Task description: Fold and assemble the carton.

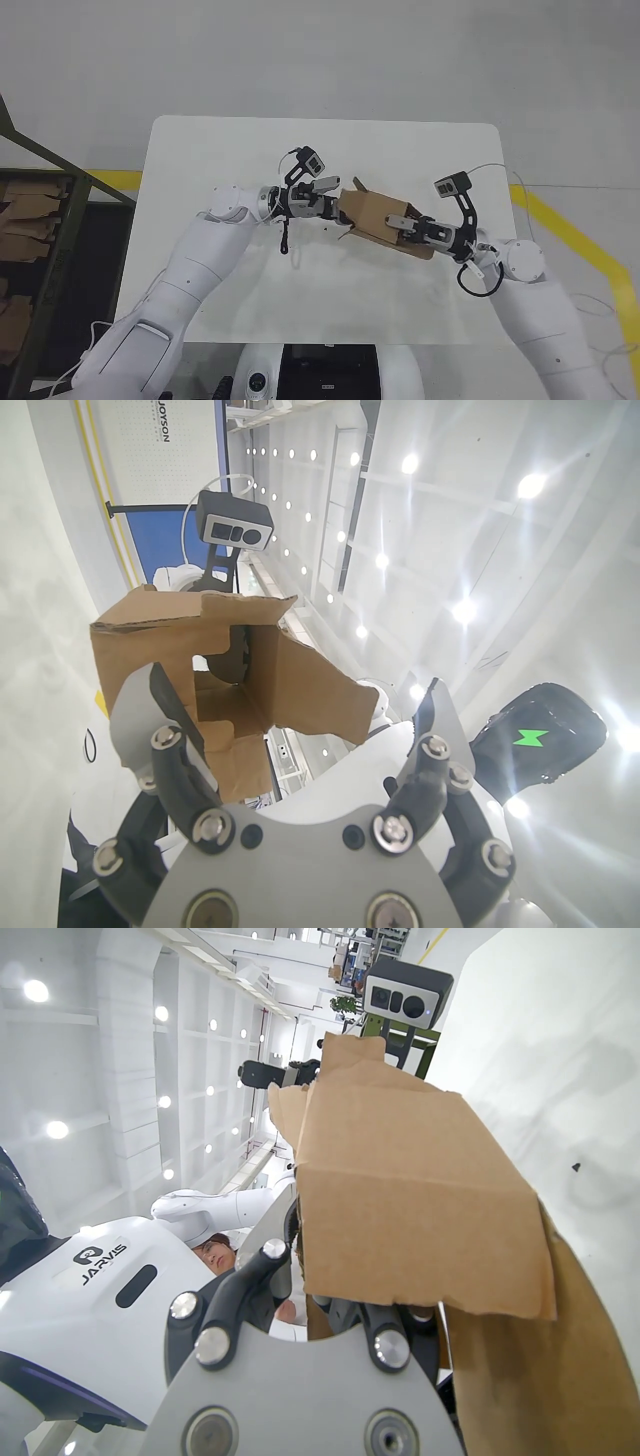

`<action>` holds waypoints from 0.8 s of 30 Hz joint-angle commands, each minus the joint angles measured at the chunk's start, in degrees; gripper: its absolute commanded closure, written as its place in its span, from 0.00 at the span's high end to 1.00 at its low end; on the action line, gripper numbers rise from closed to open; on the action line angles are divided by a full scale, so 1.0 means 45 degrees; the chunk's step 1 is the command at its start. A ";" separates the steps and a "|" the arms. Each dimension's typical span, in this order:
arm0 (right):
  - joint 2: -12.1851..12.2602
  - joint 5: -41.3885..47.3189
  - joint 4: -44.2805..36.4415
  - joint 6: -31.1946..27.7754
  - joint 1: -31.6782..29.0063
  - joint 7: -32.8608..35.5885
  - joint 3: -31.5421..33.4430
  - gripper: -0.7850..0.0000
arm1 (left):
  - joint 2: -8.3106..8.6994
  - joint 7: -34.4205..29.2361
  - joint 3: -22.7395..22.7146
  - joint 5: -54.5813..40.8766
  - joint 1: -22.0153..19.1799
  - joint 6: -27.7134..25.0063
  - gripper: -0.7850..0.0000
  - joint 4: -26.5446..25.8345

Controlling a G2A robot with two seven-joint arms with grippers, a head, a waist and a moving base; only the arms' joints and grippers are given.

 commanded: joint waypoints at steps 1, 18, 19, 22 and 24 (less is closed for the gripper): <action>-0.0004 0.0018 -0.0039 0.0015 -0.0002 0.0055 -0.0038 0.00 | -0.0007 -0.0020 -0.0011 -0.0018 -0.0008 -0.0012 1.00 0.0045; -0.0050 0.0252 0.0161 0.0215 0.0067 -0.0422 -0.0039 0.00 | -0.0044 -0.0144 -0.0134 -0.0082 0.0089 -0.0053 1.00 0.0041; -0.0046 0.0273 0.0201 0.0207 0.0071 -0.0464 0.0017 0.00 | -0.0043 -0.0153 -0.0148 -0.0078 0.0100 -0.0054 1.00 0.0037; -0.0026 0.0369 0.0287 0.0208 0.0058 -0.0543 0.0200 0.00 | -0.0028 -0.0165 -0.0243 -0.0088 0.0140 -0.0087 1.00 0.0036; -0.0016 0.0475 0.0338 0.0222 0.0035 -0.0606 0.0318 0.00 | -0.0014 -0.0145 -0.0311 -0.0070 0.0176 -0.0094 1.00 0.0019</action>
